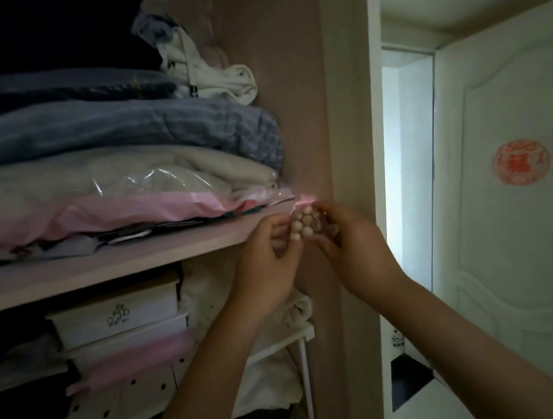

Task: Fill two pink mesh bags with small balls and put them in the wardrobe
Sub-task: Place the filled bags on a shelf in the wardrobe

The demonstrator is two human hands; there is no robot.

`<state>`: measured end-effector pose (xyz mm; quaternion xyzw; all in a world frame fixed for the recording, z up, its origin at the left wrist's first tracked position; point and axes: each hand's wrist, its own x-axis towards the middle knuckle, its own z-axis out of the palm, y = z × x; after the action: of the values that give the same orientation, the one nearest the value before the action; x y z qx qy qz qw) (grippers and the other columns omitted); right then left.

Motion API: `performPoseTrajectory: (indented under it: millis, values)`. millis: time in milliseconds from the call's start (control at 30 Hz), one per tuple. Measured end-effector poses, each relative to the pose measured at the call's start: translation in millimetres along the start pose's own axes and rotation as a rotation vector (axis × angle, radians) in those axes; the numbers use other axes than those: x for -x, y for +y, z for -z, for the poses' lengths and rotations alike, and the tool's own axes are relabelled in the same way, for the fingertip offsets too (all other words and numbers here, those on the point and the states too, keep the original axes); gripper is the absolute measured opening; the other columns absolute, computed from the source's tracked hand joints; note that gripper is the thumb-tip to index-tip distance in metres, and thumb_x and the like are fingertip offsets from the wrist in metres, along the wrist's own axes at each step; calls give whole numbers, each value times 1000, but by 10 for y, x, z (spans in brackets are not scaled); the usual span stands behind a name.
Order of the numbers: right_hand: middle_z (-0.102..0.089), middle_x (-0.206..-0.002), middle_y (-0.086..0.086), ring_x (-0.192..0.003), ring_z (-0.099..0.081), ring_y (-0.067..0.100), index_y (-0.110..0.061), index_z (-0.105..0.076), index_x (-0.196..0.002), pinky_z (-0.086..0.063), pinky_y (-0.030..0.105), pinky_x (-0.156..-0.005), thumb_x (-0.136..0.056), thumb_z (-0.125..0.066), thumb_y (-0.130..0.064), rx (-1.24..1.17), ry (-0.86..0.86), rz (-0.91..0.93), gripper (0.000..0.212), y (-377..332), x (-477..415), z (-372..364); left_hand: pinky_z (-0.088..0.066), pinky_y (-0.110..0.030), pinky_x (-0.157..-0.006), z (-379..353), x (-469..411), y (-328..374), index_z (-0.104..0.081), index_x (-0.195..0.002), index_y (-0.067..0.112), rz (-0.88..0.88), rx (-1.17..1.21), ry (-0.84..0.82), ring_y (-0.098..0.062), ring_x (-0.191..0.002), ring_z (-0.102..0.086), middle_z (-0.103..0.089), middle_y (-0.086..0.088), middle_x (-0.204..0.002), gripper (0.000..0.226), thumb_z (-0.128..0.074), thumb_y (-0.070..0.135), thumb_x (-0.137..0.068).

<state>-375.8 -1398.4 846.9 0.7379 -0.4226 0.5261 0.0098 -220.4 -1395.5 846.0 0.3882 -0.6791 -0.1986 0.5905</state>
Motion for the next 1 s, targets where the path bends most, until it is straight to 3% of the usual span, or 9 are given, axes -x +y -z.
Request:
performPoseTrajectory:
  millis: [100,233,333,400,533,633,733,867,1000]
  values:
    - [-68,-119,-5,-102,-63,7,-24,-56,-137,-43,5,-85,-95,-64,-17,29,33,2,44,-78,-301,67,-48,-7,-75,65,-162,127,-59,-115,31,-83,-104,28,9,-90,-61,-64,18,-107,27,-64,20,-91]
    - [-70,-115,2,-100,-68,19,-19,-57,-132,-53,26,-87,-97,-59,-16,142,-29,-85,35,-95,-584,36,-51,-24,-89,105,-336,164,-59,-121,25,-228,-271,20,-3,-102,-60,-62,9,-118,31,-60,17,-91]
    - [-72,-115,5,-101,-69,23,-15,-61,-127,-55,37,-93,-95,-63,-18,135,-95,-171,33,-15,-727,-31,-47,-27,-93,106,-461,150,-60,-120,19,-315,-395,-8,-8,-104,-58,-62,2,-119,30,-58,13,-91]
    - [-72,-112,10,-101,-68,27,-9,-62,-121,-53,37,-92,-94,-63,-16,169,-125,-197,28,25,-781,-75,-43,-29,-96,92,-536,101,-59,-121,17,-333,-494,-56,-16,-112,-56,-60,-1,-123,30,-57,15,-91]
    - [-71,-106,13,-97,-67,30,-6,-62,-110,-52,37,-89,-102,-52,-21,295,-155,-207,20,44,-848,-133,-28,-31,-114,58,-635,-19,-44,-142,18,-341,-659,-189,-20,-136,-38,-45,-3,-147,49,-50,21,-93]
    - [-71,-107,13,-94,-67,31,-7,-64,-109,-53,41,-86,-101,-52,-19,339,-121,-150,19,81,-826,-125,-33,-35,-112,60,-685,-55,-47,-137,18,-363,-725,-196,-22,-134,-39,-47,-4,-144,46,-48,24,-92]
    - [-66,-103,11,-84,-63,27,-12,-69,-99,-54,38,-74,-93,-51,-19,374,45,-17,20,136,-678,-108,-33,-34,-112,72,-711,-46,-46,-138,18,-328,-717,-213,-21,-134,-40,-47,-3,-144,47,-50,25,-92]
    - [-62,-130,2,-110,-62,19,-20,-61,-135,-53,34,-96,-94,-53,-20,340,-75,165,41,205,-541,-202,-23,-35,-120,53,-762,-11,-28,-152,18,-277,-740,-321,-18,-146,-25,-30,-1,-158,60,-47,24,-95]
    - [-56,-141,9,-123,-57,23,-10,-48,-147,-38,19,-109,-93,-52,-6,308,-134,192,54,239,-576,-239,-24,-33,-118,13,-846,73,-35,-148,15,-216,-775,-360,-21,-140,-32,-37,-5,-152,54,-46,24,-96]
